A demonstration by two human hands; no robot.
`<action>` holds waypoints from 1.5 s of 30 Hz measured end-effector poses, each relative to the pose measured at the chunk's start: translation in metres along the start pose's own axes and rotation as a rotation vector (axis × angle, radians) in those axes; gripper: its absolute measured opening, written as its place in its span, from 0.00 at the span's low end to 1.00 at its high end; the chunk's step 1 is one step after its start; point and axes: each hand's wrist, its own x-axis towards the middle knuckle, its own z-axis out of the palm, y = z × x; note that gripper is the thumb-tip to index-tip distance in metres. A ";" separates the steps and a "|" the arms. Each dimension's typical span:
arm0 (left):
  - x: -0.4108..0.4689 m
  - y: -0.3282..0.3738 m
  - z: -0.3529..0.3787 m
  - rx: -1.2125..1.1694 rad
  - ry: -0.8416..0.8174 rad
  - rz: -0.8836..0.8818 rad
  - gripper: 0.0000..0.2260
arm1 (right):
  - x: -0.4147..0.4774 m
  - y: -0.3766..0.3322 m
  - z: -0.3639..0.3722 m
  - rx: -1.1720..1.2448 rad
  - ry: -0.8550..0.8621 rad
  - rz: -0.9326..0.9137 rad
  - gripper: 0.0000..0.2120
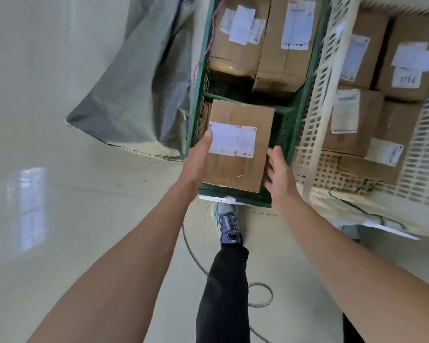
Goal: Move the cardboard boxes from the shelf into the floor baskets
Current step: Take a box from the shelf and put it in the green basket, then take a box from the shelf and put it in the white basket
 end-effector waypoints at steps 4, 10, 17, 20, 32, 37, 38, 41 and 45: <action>0.053 -0.009 0.002 0.036 0.083 -0.008 0.36 | 0.043 0.016 0.023 0.023 0.012 0.037 0.28; 0.099 -0.017 0.000 0.161 0.113 0.055 0.31 | 0.086 0.032 0.037 0.034 -0.018 0.018 0.25; 0.111 -0.015 0.001 0.186 0.097 0.113 0.22 | 0.107 0.035 0.050 0.035 -0.102 0.009 0.16; 0.115 -0.014 0.004 0.195 0.115 0.096 0.39 | 0.111 0.033 0.048 0.014 -0.142 0.030 0.25; 0.031 0.023 0.029 0.155 -0.023 0.353 0.41 | 0.037 -0.037 0.003 0.086 -0.087 -0.241 0.42; -0.054 0.077 0.060 0.070 -0.135 0.404 0.36 | -0.039 -0.096 -0.038 0.189 -0.057 -0.398 0.40; -0.075 0.089 0.068 0.080 -0.154 0.422 0.37 | -0.058 -0.107 -0.049 0.200 -0.050 -0.423 0.40; -0.140 0.117 0.092 0.081 -0.214 0.486 0.36 | -0.117 -0.135 -0.084 0.228 -0.043 -0.490 0.41; -0.229 0.140 0.130 0.121 -0.292 0.608 0.34 | -0.198 -0.160 -0.141 0.240 -0.013 -0.575 0.42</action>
